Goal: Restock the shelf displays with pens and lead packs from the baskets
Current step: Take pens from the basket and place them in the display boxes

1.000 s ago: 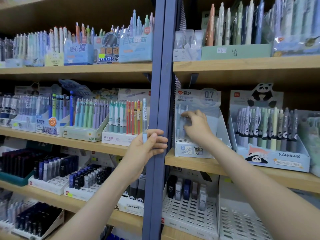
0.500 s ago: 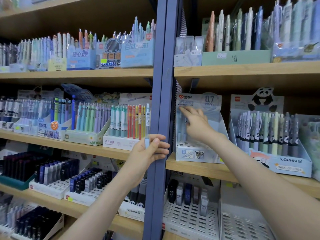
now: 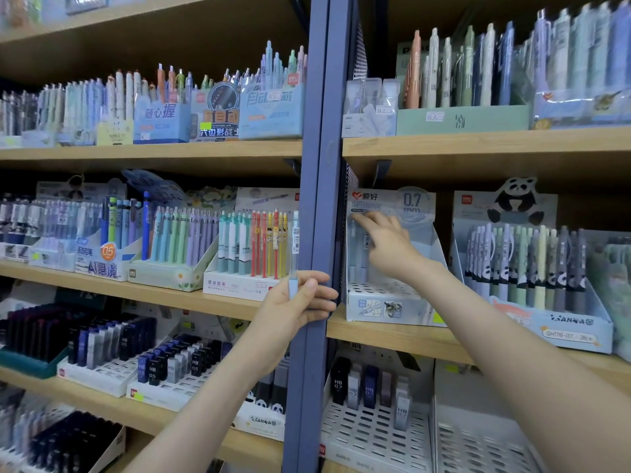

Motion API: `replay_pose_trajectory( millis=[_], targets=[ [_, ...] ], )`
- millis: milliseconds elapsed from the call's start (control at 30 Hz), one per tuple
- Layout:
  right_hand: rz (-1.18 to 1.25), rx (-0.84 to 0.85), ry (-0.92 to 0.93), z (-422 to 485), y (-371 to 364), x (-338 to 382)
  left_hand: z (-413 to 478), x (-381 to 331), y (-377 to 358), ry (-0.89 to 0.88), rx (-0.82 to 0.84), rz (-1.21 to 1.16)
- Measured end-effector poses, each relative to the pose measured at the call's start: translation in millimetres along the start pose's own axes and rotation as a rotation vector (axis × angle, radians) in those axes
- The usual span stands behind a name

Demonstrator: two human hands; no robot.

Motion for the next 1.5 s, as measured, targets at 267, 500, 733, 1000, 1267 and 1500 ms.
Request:
replay_pose_trajectory(
  millis=[267,500,733,1000,1267,1500],
  targets=[
    [0.596,-0.2,0.043,-36.5,35.3,31.2,2.6,-4.6,-13.5,0.015,0.037,0.024],
    [0.958,0.134,0.012,-53.4,23.4,60.4,9.0,-9.5,-32.5,-0.02,0.074,0.187],
    [1.078,-0.251,-0.331,-37.7,36.2,-5.3,-10.9,-19.3,-36.9,-0.927,-0.115,1.193],
    [0.707,-0.129,-0.325,-34.3,-2.3,-19.7,-12.9,24.5,-49.6,-1.133,0.003,1.518],
    [0.505,0.003,-0.216,-18.0,-11.1,-2.4,-11.9,29.4,-47.4,-1.089,-0.027,1.506],
    [0.462,0.056,-0.32,-14.2,-21.9,-8.3,-12.2,30.7,-49.2,-1.071,-0.047,1.524]
  ],
)
Point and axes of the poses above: each hand's wrist, its own z-axis towards the middle knuckle, its own y-axis out of the back of the hand, x = y × z, the point moved 7 cm from there along z, towards the middle knuckle, and after that the axes turned 4 degrees about -x, right-handed, at the moved point
